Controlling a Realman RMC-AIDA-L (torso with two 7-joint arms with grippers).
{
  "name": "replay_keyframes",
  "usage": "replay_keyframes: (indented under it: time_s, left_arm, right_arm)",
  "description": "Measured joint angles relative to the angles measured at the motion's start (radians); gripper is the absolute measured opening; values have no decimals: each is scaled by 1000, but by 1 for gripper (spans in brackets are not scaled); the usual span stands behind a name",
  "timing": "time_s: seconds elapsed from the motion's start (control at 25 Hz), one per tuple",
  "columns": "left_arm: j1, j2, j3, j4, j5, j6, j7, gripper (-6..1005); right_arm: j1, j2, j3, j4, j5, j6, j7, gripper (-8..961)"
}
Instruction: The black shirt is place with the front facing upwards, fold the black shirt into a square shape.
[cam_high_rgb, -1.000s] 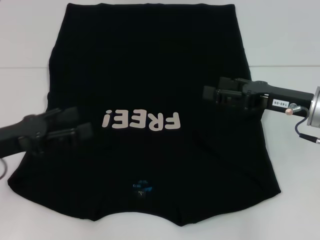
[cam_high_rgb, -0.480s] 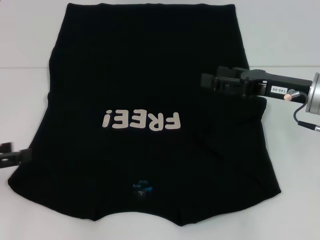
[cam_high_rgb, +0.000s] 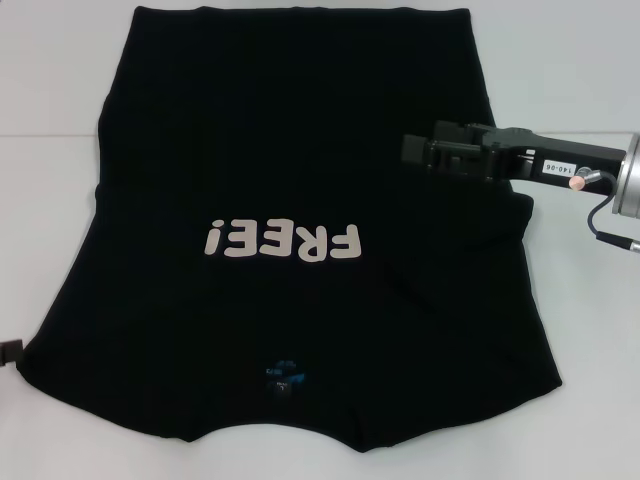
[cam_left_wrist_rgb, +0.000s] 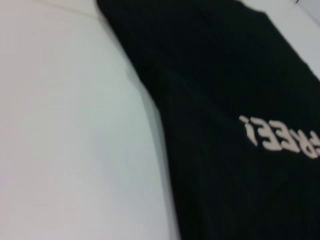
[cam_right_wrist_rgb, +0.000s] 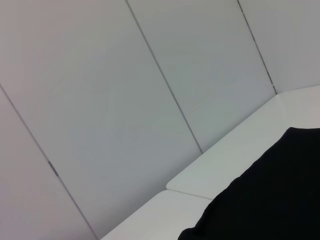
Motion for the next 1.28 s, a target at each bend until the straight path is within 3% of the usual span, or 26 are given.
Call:
replay_keyframes:
  time_s: [0.44, 1.28]
  left_arm:
    - [-46, -7, 16, -56, 63, -75, -21, 948]
    - [-84, -9, 82, -76, 106, -54, -21, 944]
  right_arm:
    - [4, -7, -1, -1, 1, -8, 12, 944]
    - [-3, -7, 3, -1, 3, -10, 12, 944]
